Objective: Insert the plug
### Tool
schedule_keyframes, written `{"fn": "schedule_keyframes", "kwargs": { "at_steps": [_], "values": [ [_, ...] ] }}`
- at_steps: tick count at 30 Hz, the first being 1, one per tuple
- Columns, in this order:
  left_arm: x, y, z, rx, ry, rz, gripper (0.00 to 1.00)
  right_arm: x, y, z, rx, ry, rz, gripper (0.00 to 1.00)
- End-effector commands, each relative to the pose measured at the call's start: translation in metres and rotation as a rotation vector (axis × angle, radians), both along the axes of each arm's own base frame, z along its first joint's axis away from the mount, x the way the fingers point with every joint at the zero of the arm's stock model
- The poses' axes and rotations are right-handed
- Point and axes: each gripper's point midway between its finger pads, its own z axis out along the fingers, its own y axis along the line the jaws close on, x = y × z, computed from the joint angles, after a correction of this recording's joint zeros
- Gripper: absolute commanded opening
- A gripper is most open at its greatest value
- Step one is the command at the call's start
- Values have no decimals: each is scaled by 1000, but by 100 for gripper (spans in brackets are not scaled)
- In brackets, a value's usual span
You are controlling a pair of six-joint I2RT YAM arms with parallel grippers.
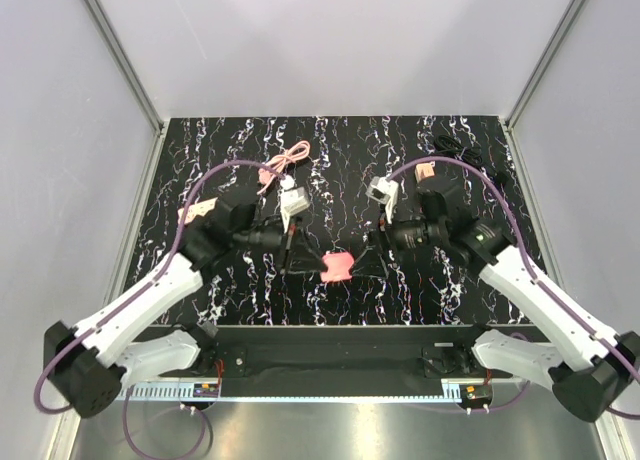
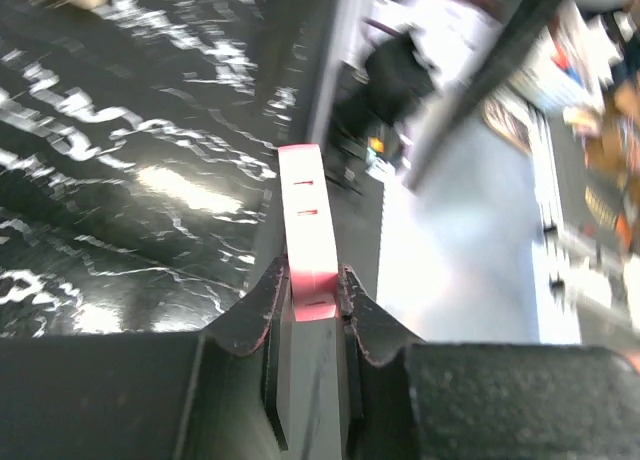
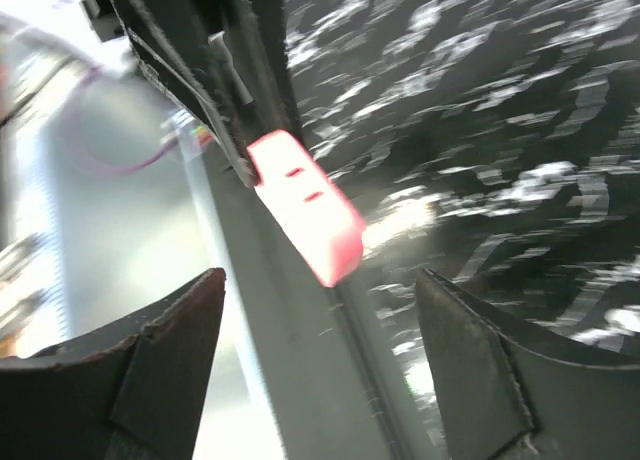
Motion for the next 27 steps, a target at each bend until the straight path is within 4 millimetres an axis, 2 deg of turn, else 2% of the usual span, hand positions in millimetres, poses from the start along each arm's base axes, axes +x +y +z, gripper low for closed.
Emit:
{"fn": "schedule_keyframes", "kwargs": {
  "at_steps": [1,2,6,9,13,18,22,24,25,27],
  "values": [
    [-38,12,13,-82,-156,-211,0,-44,8,16,55,188,221,78],
    [-42,14,14,-84,-158,-233,0,-49,9,21,73,205,258,77],
    [-44,13,10,-62,-138,-269,0,-49,12,38,86,173,278,80],
    [-44,11,10,-60,-111,-292,0,-46,15,43,76,170,272,81],
    [-42,8,13,-54,-116,-306,0,-44,20,34,25,202,265,79],
    [-40,3,19,-58,-104,-321,0,-45,32,11,-48,235,274,76],
    [-43,2,23,-72,-103,-343,0,-37,35,1,-83,220,251,74],
    [-44,1,24,-74,-104,-349,0,-35,37,-1,-90,218,249,66],
    [-43,1,24,-69,-103,-343,0,-35,38,0,-83,207,256,50],
    [-41,0,24,-61,-103,-331,0,-36,39,2,-64,196,265,26]
  ]
}}
